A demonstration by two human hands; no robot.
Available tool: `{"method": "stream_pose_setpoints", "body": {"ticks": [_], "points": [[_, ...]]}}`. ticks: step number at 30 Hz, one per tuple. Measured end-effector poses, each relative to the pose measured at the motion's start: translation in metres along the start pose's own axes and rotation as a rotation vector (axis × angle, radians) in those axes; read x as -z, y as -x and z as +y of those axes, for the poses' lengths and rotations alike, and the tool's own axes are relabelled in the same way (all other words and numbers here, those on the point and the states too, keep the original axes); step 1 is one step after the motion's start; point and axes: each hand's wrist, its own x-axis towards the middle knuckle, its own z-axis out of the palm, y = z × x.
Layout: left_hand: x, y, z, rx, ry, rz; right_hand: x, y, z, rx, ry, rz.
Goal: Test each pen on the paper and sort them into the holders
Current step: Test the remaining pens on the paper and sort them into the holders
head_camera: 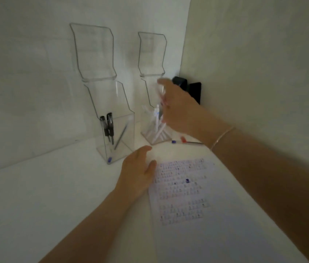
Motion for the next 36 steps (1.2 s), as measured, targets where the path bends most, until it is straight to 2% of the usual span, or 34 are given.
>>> {"method": "stream_pose_setpoints", "body": {"ticks": [2, 6, 8, 11, 13, 15, 24, 27, 29, 30, 34, 36], "points": [[-0.006, 0.000, -0.004, -0.034, -0.200, -0.107, 0.004, -0.029, -0.020, -0.017, -0.374, 0.032], [-0.007, -0.002, -0.007, 0.023, -0.299, -0.187, -0.014, -0.070, -0.054, 0.076, -0.628, 0.281], [-0.007, -0.001, -0.007, 0.011, -0.289, -0.185, -0.030, -0.079, -0.062, 0.080, -0.659, 0.379], [-0.008, -0.002, -0.009, -0.002, -0.285, -0.161, -0.054, -0.081, -0.064, 0.067, -0.399, 0.392], [-0.009, -0.001, -0.011, -0.004, -0.277, -0.158, -0.067, -0.080, -0.059, 0.129, -0.168, 0.343], [-0.010, -0.002, -0.012, -0.011, -0.275, -0.150, -0.077, -0.077, -0.054, 0.184, -0.048, 0.214], [-0.010, -0.002, -0.010, 0.010, -0.274, -0.146, -0.086, -0.076, -0.049, 0.077, -0.115, -0.211], [-0.008, -0.002, -0.007, 0.022, -0.264, -0.151, -0.075, -0.072, -0.049, 0.076, -0.190, -0.287], [-0.007, -0.002, -0.006, 0.027, -0.256, -0.161, -0.058, -0.071, -0.046, 0.069, -0.310, -0.214], [-0.007, -0.001, -0.006, 0.029, -0.253, -0.164, -0.048, -0.070, -0.042, 0.064, -0.369, -0.119], [-0.007, 0.000, -0.008, 0.026, -0.258, -0.160, -0.015, -0.058, -0.001, -0.034, -0.681, 0.427], [-0.007, 0.000, -0.008, 0.018, -0.269, -0.156, -0.013, -0.041, 0.033, -0.153, -0.611, 0.604]]}}
